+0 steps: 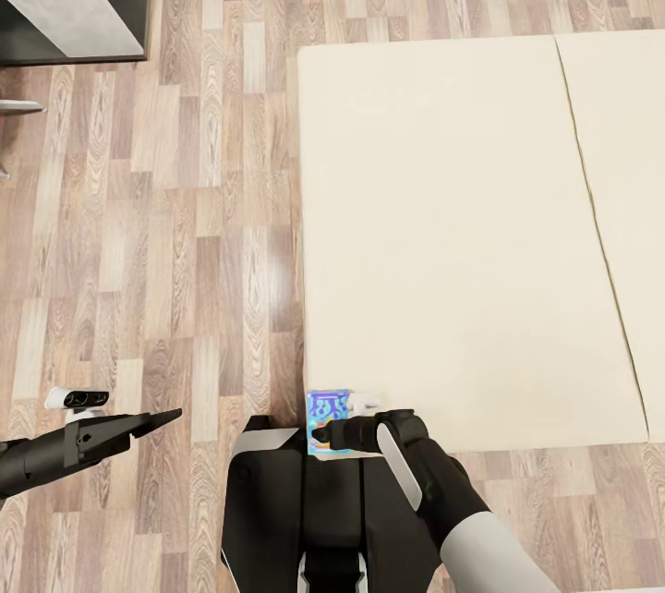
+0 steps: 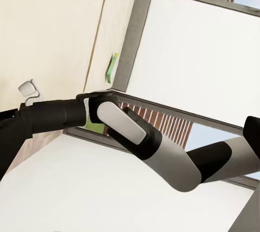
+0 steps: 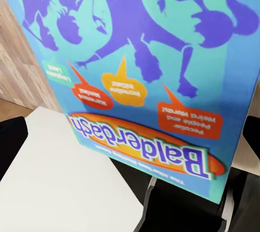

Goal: Put all the toys in the child's room - the three board games (two on the bed and one on the table), the two jigsaw puzzles on the table, and the tennis ball on the table - inside the toy box on the table in the child's room.

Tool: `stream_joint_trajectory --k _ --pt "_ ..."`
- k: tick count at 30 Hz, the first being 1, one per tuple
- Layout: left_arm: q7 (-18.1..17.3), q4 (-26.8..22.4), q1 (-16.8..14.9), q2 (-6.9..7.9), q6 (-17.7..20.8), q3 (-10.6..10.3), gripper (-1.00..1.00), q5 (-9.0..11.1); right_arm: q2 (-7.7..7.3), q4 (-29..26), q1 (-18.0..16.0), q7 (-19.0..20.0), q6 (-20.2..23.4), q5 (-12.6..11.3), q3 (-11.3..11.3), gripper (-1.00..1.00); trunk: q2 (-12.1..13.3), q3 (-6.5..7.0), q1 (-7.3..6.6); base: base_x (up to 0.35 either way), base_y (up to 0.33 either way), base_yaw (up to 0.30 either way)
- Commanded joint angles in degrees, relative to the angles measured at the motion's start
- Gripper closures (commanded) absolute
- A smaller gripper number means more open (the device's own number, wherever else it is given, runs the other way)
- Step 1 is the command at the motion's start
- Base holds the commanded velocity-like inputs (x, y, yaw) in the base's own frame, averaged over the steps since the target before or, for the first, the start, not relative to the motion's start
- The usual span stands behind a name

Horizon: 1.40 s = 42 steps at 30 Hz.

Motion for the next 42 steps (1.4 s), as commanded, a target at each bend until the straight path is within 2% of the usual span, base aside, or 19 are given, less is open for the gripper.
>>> stream_joint_trajectory --k 1,42 --pt "-0.2 0.0 0.0 0.02 0.6 0.0 -1.00 0.0 0.01 -0.1 0.0 0.2 0.3 0.2 0.0 -1.00 -0.1 -0.06 0.03 0.000 0.003 0.000" --pt "-0.2 0.0 0.0 0.02 0.6 0.0 -1.00 0.0 0.01 -0.1 0.0 0.3 0.3 0.2 0.0 -1.00 -0.1 -0.06 0.03 0.000 0.012 0.000"
